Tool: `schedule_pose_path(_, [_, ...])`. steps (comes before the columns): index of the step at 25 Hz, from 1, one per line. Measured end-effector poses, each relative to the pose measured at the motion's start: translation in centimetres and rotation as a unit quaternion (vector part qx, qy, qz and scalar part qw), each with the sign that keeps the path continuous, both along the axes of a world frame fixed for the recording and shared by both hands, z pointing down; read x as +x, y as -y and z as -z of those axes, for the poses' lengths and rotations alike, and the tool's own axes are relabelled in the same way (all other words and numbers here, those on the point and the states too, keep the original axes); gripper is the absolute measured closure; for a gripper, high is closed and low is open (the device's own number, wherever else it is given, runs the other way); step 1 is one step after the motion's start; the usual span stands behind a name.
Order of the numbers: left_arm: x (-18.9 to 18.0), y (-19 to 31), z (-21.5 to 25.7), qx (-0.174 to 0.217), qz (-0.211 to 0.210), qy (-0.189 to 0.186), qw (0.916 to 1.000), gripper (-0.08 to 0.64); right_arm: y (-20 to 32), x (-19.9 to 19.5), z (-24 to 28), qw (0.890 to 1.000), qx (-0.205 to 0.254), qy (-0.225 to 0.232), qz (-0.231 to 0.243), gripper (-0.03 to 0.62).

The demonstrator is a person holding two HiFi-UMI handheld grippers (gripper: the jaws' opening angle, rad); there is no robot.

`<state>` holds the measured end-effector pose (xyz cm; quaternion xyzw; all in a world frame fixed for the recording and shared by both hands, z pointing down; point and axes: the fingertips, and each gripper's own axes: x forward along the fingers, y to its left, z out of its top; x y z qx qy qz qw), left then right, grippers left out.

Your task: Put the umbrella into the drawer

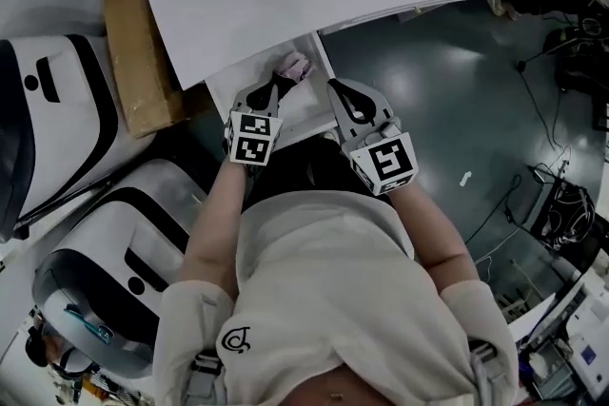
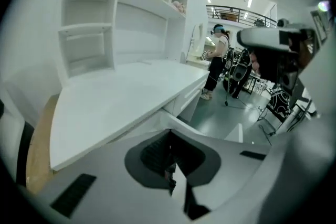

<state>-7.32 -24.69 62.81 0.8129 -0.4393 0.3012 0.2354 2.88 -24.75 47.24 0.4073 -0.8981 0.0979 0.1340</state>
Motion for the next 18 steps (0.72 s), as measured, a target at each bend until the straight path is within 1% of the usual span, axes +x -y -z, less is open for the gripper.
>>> schedule_pose_path(4, [0.3, 0.3, 5.6, 0.038, 0.031, -0.044, 0.9978, 0.548, 0.2, -0.2, 1.8, 1.0, 0.015, 0.006, 0.024, 0.586])
schedule_pose_path(6, [0.3, 0.7, 9.1, 0.068, 0.047, -0.066, 0.9944, 0.548, 0.4, -0.2, 2.7, 0.999, 0.016, 0.013, 0.028, 0.586])
schedule_pose_path(9, [0.1, 1.4, 14.0, 0.115, 0.071, -0.088, 0.9869, 0.548, 1.0, -0.3, 4.8, 0.999, 0.023, 0.027, 0.035, 0.586])
schedule_pose_path(12, [-0.3, 1.5, 18.6, 0.164, 0.091, -0.1, 0.9772, 0.548, 1.6, -0.4, 7.0, 0.997, 0.04, 0.041, 0.047, 0.586])
schedule_pose_path(15, [-1.2, 1.3, 23.4, 0.218, 0.114, -0.107, 0.9634, 0.548, 2.1, -0.6, 9.1, 0.995, 0.059, 0.05, 0.063, 0.586])
schedule_pose_path(18, [-2.3, 1.1, 27.3, 0.264, 0.134, -0.103, 0.9497, 0.548, 2.7, -1.0, 11.2, 0.991, 0.083, 0.055, 0.085, 0.586])
